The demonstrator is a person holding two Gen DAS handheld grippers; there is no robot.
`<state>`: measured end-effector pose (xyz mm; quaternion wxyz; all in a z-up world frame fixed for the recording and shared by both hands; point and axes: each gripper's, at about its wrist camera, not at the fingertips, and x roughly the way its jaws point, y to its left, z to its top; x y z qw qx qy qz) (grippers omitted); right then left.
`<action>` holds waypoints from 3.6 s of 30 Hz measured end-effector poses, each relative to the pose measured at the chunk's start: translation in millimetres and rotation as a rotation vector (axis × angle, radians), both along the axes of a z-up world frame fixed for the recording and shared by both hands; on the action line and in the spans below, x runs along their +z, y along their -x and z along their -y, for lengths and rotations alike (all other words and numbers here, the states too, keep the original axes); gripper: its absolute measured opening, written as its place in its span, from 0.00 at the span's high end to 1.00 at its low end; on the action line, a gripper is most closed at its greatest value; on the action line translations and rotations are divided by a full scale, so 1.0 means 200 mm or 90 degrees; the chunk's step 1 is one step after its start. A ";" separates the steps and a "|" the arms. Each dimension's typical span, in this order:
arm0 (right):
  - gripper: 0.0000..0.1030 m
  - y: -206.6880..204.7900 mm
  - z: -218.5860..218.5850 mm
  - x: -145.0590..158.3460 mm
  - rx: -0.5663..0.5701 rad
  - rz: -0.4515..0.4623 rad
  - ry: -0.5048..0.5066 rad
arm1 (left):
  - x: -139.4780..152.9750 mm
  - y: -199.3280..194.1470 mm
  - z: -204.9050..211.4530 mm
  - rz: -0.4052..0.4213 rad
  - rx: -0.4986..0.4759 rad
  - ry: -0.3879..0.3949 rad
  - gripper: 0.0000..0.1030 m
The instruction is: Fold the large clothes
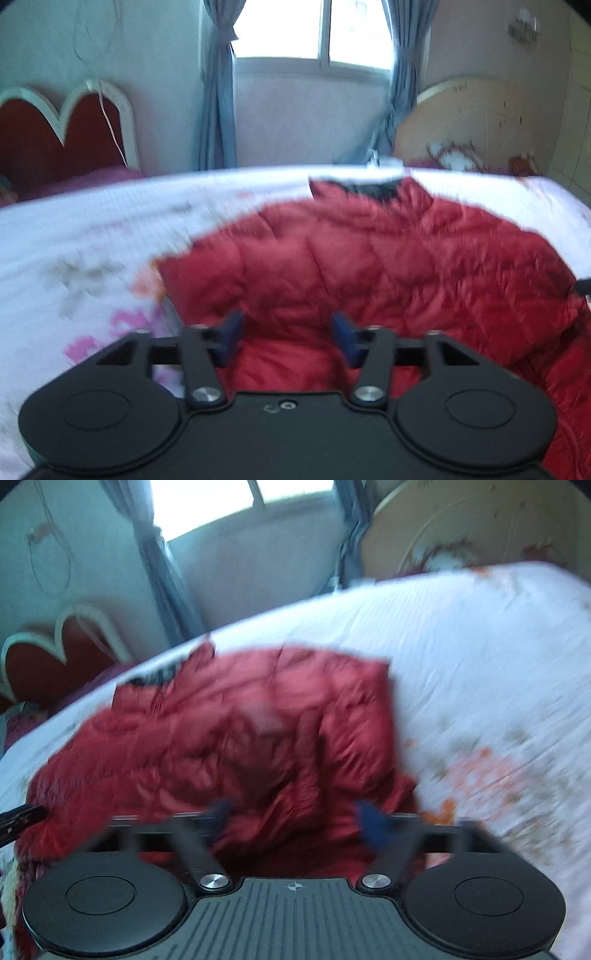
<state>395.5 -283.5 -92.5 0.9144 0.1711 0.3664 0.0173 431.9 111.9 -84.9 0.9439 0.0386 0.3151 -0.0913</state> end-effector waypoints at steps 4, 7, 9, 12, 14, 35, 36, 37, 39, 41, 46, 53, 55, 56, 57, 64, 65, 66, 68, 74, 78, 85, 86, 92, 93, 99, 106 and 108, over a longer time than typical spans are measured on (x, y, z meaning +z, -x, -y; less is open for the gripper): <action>0.32 -0.09 -0.01 0.06 0.029 0.005 0.027 | 0.05 -0.05 -0.04 0.016 0.002 0.013 0.40; 0.47 -0.25 -0.02 0.01 0.046 -0.023 0.015 | 0.02 -0.13 -0.03 0.010 -0.006 0.004 0.45; 0.54 -0.34 -0.03 -0.04 0.052 -0.041 0.023 | -0.02 -0.18 -0.02 -0.006 -0.008 -0.011 0.46; 0.60 -0.42 -0.06 -0.09 0.064 -0.035 0.036 | -0.09 -0.24 -0.02 -0.016 0.005 -0.023 0.45; 0.60 -0.45 -0.08 -0.11 0.069 -0.028 0.051 | -0.11 -0.27 -0.03 -0.019 0.009 -0.017 0.45; 0.17 -0.42 -0.56 -0.03 0.188 0.048 0.142 | -0.02 -0.13 0.43 0.002 -0.096 -0.023 0.20; 0.17 -0.43 -0.60 -0.05 0.198 0.045 0.146 | -0.04 -0.14 0.44 -0.008 -0.094 -0.025 0.19; 0.17 -0.43 -0.62 -0.08 0.209 0.036 0.146 | -0.06 -0.15 0.45 -0.017 -0.092 -0.028 0.19; 0.17 -0.44 -0.63 -0.12 0.219 0.034 0.165 | -0.10 -0.17 0.39 -0.024 -0.069 -0.043 0.19; 0.17 -0.43 -0.53 -0.13 0.183 0.033 0.170 | -0.13 -0.18 0.28 -0.030 -0.044 -0.041 0.17; 0.25 -0.42 -0.31 -0.18 0.113 0.008 0.150 | -0.15 -0.21 0.10 -0.052 -0.011 -0.041 0.17; 0.25 -0.27 -0.36 -0.02 0.111 0.045 0.132 | 0.00 -0.01 0.18 -0.014 -0.019 -0.023 0.19; 0.25 -0.20 -0.43 0.00 0.139 0.047 0.130 | 0.01 0.06 0.22 -0.011 -0.026 -0.021 0.18; 0.25 -0.17 -0.47 0.00 0.150 0.045 0.133 | 0.00 0.08 0.25 -0.012 -0.026 -0.026 0.18; 0.25 -0.15 -0.50 -0.01 0.158 0.040 0.134 | -0.02 0.10 0.26 -0.017 -0.028 -0.030 0.18; 0.25 -0.18 -0.51 -0.13 0.101 -0.030 0.189 | -0.15 0.11 0.17 -0.051 -0.003 -0.046 0.16; 0.25 -0.19 -0.48 -0.13 0.092 -0.038 0.172 | -0.16 0.11 0.16 -0.052 -0.002 -0.042 0.15; 0.25 -0.20 -0.47 -0.14 0.091 -0.041 0.162 | -0.17 0.11 0.15 -0.054 -0.002 -0.036 0.15; 0.25 -0.21 -0.49 -0.14 0.100 -0.043 0.175 | -0.16 0.12 0.15 -0.052 -0.002 -0.040 0.15; 0.25 -0.19 -0.45 -0.05 0.088 -0.033 0.167 | -0.10 0.15 0.15 -0.055 0.001 -0.046 0.04; 0.21 -0.12 -0.42 0.02 0.084 -0.019 0.159 | -0.06 0.23 0.12 -0.048 0.012 -0.055 0.00; 0.08 0.12 -0.31 0.07 0.097 0.000 0.111 | -0.01 0.45 0.07 -0.050 0.024 -0.065 0.02; 0.08 0.16 -0.28 0.08 0.096 0.001 0.102 | 0.00 0.50 0.07 -0.049 0.026 -0.066 0.03; 0.08 0.49 0.03 0.13 0.065 0.005 0.050 | -0.02 0.81 -0.02 -0.080 0.052 -0.070 0.18; 0.09 0.56 0.09 0.13 0.060 0.001 0.035 | -0.02 0.87 -0.04 -0.089 0.060 -0.061 0.19; 0.17 0.93 0.42 0.03 0.041 -0.045 -0.077 | -0.02 1.21 -0.16 -0.124 0.060 0.045 0.20; 0.18 1.23 0.56 -0.12 0.040 -0.070 -0.220 | -0.07 1.48 -0.28 -0.158 0.073 0.195 0.23; 0.19 1.25 0.55 -0.12 0.056 -0.064 -0.246 | -0.08 1.50 -0.34 -0.159 0.085 0.264 0.23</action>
